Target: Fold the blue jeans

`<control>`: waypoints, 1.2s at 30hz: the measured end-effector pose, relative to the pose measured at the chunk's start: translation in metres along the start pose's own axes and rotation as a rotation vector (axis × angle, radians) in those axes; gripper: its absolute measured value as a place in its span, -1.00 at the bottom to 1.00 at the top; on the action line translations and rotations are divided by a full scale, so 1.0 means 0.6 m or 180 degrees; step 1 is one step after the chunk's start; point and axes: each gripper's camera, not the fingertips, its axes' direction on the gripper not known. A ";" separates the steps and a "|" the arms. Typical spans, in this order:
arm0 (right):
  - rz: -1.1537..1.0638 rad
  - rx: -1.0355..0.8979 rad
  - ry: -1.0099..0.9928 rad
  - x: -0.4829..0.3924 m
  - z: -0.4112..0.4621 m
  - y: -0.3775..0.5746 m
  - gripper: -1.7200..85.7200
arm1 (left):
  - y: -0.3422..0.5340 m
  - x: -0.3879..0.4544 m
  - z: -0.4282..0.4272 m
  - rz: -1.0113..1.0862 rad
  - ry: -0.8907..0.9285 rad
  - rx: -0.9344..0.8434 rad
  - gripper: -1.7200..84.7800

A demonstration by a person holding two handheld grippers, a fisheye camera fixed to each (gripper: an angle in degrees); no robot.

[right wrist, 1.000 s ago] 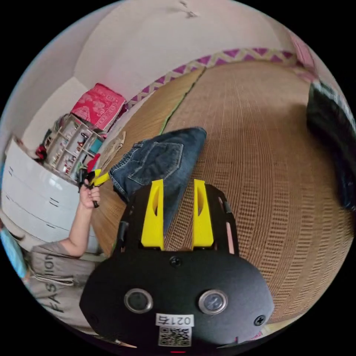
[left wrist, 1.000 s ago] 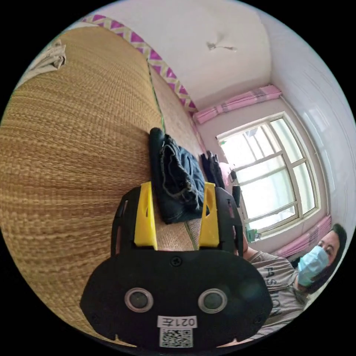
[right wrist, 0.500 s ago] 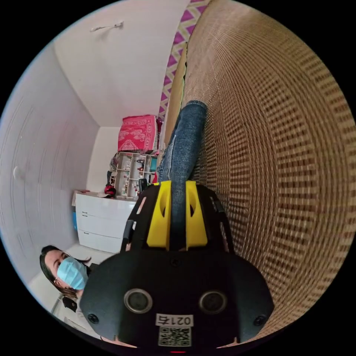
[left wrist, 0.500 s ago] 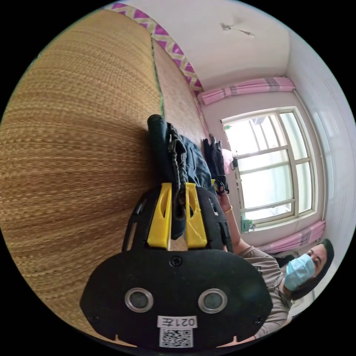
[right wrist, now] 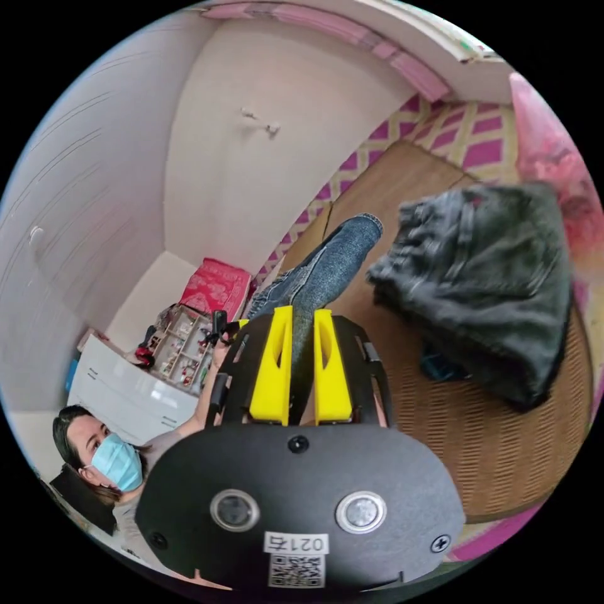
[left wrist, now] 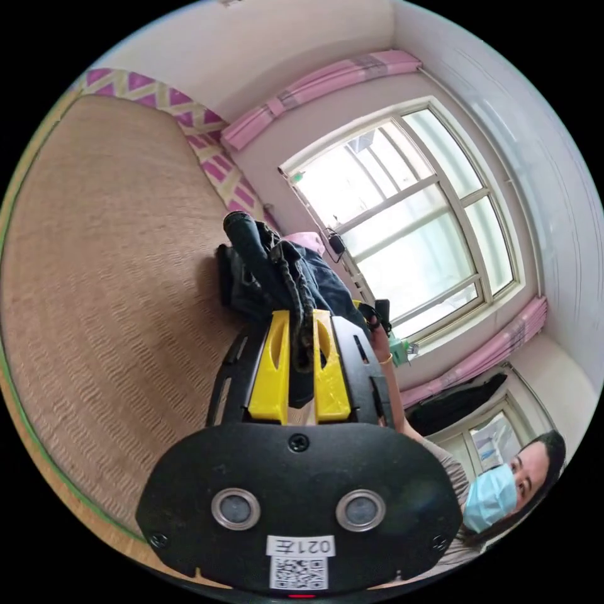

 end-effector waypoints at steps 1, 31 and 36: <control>-0.0027 0.0112 0.0134 0.000 -0.054 -0.034 -0.83 | -0.051 0.021 0.051 0.0039 -0.0054 -0.0024 -0.83; -0.3282 0.0671 0.1492 -0.860 0.404 0.352 -0.65 | 0.803 0.097 -0.238 0.1244 -0.1948 0.0783 -0.73; -0.3667 0.0325 0.0902 -1.082 0.643 0.418 -0.73 | 0.950 0.048 -0.308 0.1257 -0.1967 0.1056 -0.93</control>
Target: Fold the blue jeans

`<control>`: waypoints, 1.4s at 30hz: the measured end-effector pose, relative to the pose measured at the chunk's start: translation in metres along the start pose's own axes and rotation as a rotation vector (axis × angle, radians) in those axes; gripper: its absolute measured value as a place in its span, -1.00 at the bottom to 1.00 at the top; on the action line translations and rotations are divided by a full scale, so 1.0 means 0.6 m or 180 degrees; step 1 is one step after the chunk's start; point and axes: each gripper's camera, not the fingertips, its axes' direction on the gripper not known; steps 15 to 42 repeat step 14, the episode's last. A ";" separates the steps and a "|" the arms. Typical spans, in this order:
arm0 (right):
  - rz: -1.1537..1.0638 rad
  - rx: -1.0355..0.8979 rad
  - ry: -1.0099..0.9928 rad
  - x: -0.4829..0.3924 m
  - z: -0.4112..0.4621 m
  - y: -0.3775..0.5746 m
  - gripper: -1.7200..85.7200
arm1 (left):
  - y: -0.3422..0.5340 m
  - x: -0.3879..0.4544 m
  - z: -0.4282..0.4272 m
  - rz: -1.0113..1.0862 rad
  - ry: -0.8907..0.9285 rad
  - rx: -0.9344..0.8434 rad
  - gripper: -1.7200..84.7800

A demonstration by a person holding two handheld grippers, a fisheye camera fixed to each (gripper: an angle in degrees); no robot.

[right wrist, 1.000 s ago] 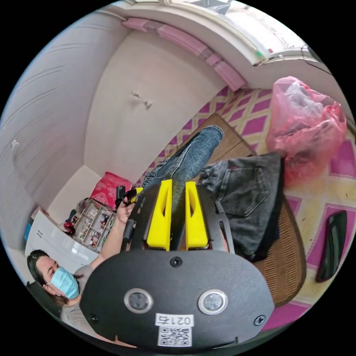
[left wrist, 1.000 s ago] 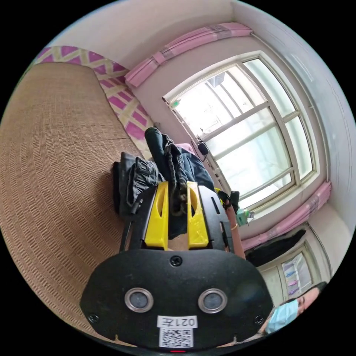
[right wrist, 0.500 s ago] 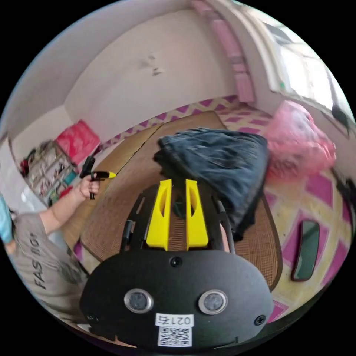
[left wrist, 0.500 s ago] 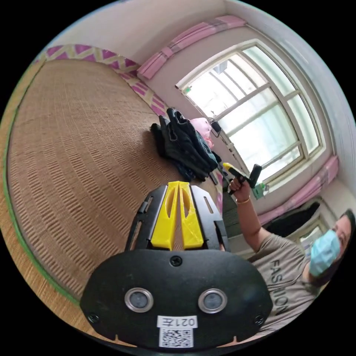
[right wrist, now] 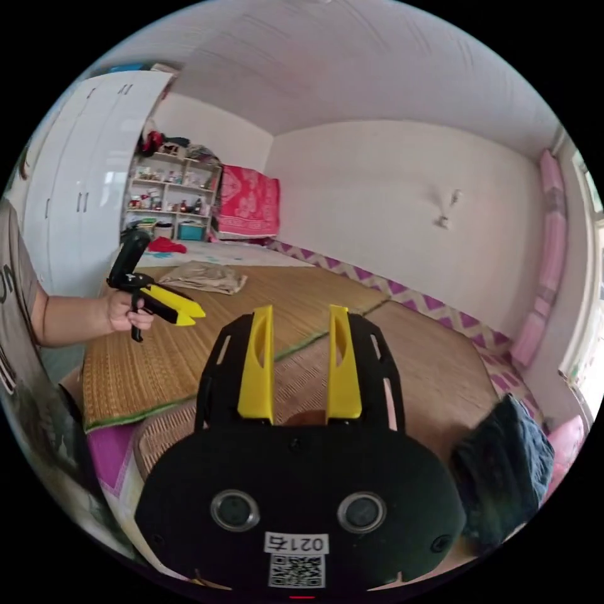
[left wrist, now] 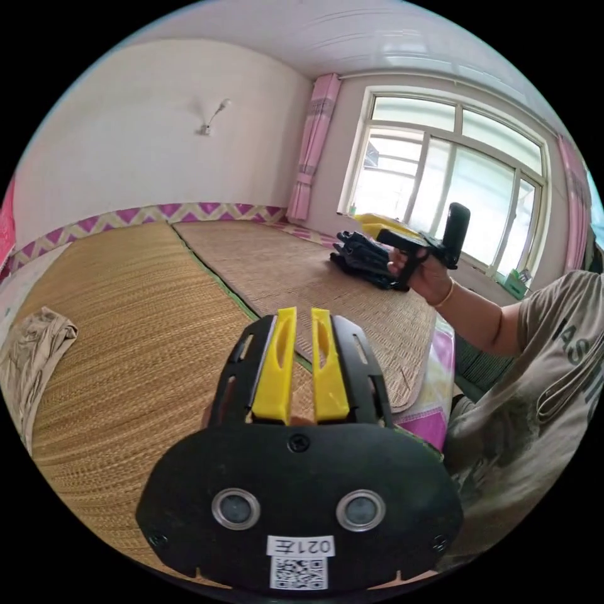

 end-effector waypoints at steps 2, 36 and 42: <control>-0.0207 -0.0071 -0.0324 -0.085 0.080 -0.076 -0.89 | 0.039 -0.019 -0.016 -0.0044 0.0194 0.0111 -0.96; -0.0970 -0.0824 -0.1788 -0.542 0.673 -0.535 -0.97 | 0.220 -0.009 -0.026 0.0720 0.1464 0.1050 -0.98; -0.0970 -0.0824 -0.1788 -0.542 0.673 -0.535 -0.97 | 0.220 -0.009 -0.026 0.0720 0.1464 0.1050 -0.98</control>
